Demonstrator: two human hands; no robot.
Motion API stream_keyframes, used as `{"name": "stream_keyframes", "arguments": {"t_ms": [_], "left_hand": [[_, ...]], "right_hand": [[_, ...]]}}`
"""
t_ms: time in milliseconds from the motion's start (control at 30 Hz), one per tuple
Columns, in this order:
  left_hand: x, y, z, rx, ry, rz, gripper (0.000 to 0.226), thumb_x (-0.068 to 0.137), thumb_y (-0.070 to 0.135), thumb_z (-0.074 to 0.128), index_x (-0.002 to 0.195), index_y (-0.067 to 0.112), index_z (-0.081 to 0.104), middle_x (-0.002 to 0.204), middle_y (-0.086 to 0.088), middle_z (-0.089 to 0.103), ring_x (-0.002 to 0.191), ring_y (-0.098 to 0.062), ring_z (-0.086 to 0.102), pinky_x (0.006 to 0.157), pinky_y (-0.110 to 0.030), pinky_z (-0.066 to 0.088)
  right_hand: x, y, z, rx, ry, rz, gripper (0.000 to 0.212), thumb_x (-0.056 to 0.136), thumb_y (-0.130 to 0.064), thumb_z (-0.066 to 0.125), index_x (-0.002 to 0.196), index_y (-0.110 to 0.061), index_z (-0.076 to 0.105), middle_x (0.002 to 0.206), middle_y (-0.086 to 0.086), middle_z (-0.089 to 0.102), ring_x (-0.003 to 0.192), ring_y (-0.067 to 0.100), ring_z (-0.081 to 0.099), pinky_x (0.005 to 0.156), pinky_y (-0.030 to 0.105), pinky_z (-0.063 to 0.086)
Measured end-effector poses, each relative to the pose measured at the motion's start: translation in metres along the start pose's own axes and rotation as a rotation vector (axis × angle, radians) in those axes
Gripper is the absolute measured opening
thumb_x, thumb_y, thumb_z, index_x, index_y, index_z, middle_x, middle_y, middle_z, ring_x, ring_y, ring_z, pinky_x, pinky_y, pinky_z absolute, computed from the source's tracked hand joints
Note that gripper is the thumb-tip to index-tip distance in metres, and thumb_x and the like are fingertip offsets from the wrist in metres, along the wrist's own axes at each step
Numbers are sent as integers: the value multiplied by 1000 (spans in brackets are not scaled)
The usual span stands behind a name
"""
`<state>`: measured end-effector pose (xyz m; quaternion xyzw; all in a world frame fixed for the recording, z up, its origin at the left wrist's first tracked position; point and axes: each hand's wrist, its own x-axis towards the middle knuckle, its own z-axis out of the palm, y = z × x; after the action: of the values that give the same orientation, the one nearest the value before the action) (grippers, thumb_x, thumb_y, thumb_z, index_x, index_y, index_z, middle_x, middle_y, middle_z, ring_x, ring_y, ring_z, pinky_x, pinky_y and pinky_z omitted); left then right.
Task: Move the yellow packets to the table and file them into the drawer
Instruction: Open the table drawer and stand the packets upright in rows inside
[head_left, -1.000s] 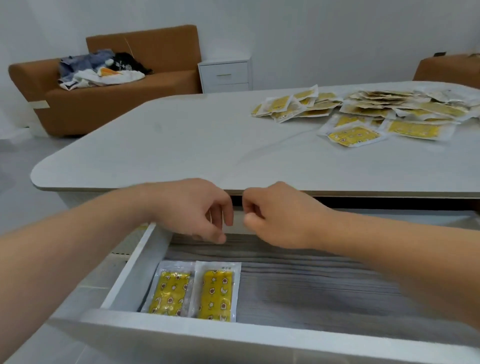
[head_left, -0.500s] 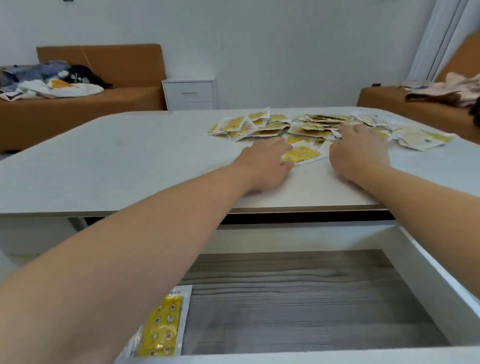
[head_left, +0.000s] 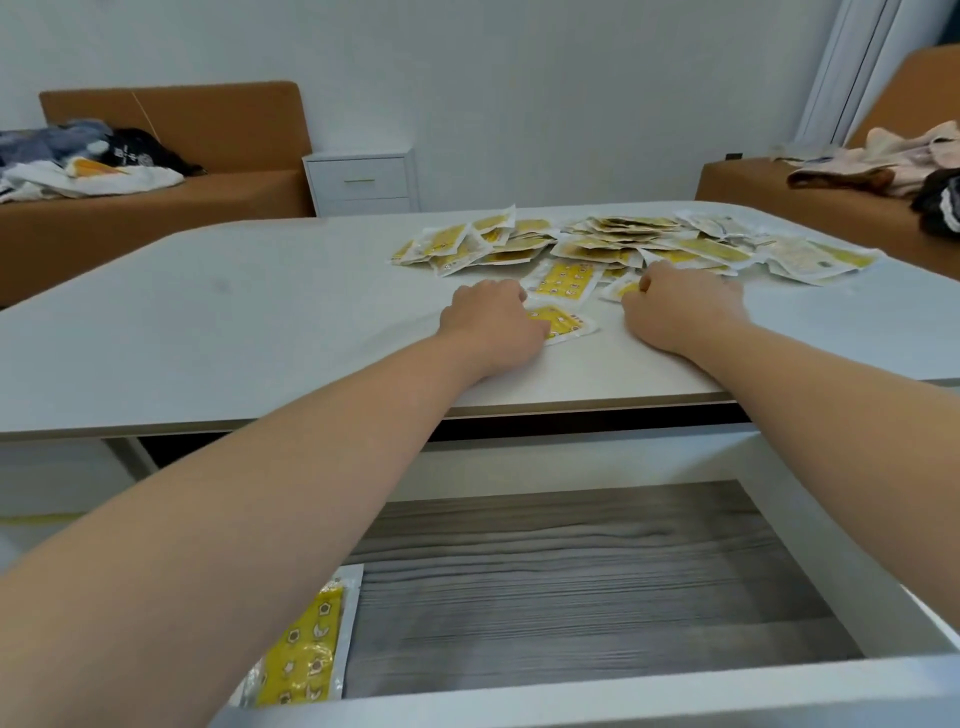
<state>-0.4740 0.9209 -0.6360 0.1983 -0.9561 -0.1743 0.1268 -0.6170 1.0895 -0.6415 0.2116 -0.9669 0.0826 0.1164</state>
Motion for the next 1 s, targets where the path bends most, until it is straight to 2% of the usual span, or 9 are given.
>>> {"name": "stream_keyframes", "arguments": {"t_ms": [167, 267, 433, 567, 633, 733, 833, 933, 1000], "left_hand": [[-8, -12, -16, -55, -83, -56, 66, 89, 44, 66, 149, 28, 41, 146, -1, 51, 131, -27, 50, 110, -42, 42], [-22, -12, -32, -165, -106, -138, 71, 87, 30, 73, 150, 24, 42, 147, 0, 49, 129, -25, 51, 102, -30, 44], [-49, -21, -51, -459, -10, -155, 18, 78, 12, 81, 94, 18, 72, 93, -1, 74, 88, -21, 73, 79, -33, 60], [-68, -37, -66, -886, -42, -220, 23, 80, -2, 75, 96, 15, 69, 88, -2, 78, 75, -15, 76, 59, -25, 59], [-78, -46, -72, -891, -207, -183, 31, 80, -4, 75, 105, 12, 68, 96, -5, 79, 87, -21, 77, 69, -30, 60], [-94, -59, -79, -817, -467, -85, 36, 77, -5, 74, 110, 7, 68, 105, -11, 77, 96, -25, 75, 76, -34, 61], [-104, -71, -89, -801, -641, -21, 33, 75, -9, 76, 105, 4, 68, 105, -14, 76, 95, -26, 74, 76, -31, 61], [-109, -81, -87, -677, -784, -5, 35, 67, -3, 78, 101, 3, 69, 100, -14, 75, 92, -26, 74, 77, -31, 60], [-111, -84, -80, -576, -814, 7, 29, 68, -2, 79, 94, 8, 72, 97, -11, 76, 90, -23, 73, 76, -30, 59]], "right_hand": [[-7, -7, -4, 28, 62, -151, 45, 93, -55, 46, 125, -26, 55, 121, 9, 64, 115, 33, 57, 92, 45, 41], [-14, -16, -6, -25, 151, -258, 41, 99, -54, 41, 115, -22, 60, 107, 9, 68, 101, 33, 62, 77, 40, 42], [-32, -37, -4, 23, 446, -419, 26, 108, -32, 38, 108, -10, 53, 83, 13, 64, 65, 33, 51, 54, 35, 36], [-47, -47, -8, 15, 573, -605, 31, 107, -37, 46, 102, -8, 57, 75, 10, 67, 54, 36, 56, 51, 34, 42], [-58, -56, -16, 13, 451, -646, 44, 101, -56, 47, 104, -14, 60, 84, 6, 69, 69, 35, 64, 60, 35, 47], [-68, -69, -22, -93, 271, -613, 76, 87, -86, 17, 92, -28, 66, 84, -8, 67, 79, 22, 65, 64, 31, 49], [-67, -76, -27, 21, 225, -561, 75, 93, -78, 13, 77, -26, 65, 78, -6, 65, 73, 18, 61, 61, 32, 48], [-58, -77, -25, 231, 31, -521, 38, 102, -44, 35, 128, -32, 61, 131, -1, 63, 122, 23, 53, 93, 41, 45], [-54, -74, -24, 247, -204, -493, 47, 105, -36, 35, 152, -37, 40, 158, -3, 42, 144, 23, 35, 112, 42, 32]]}}
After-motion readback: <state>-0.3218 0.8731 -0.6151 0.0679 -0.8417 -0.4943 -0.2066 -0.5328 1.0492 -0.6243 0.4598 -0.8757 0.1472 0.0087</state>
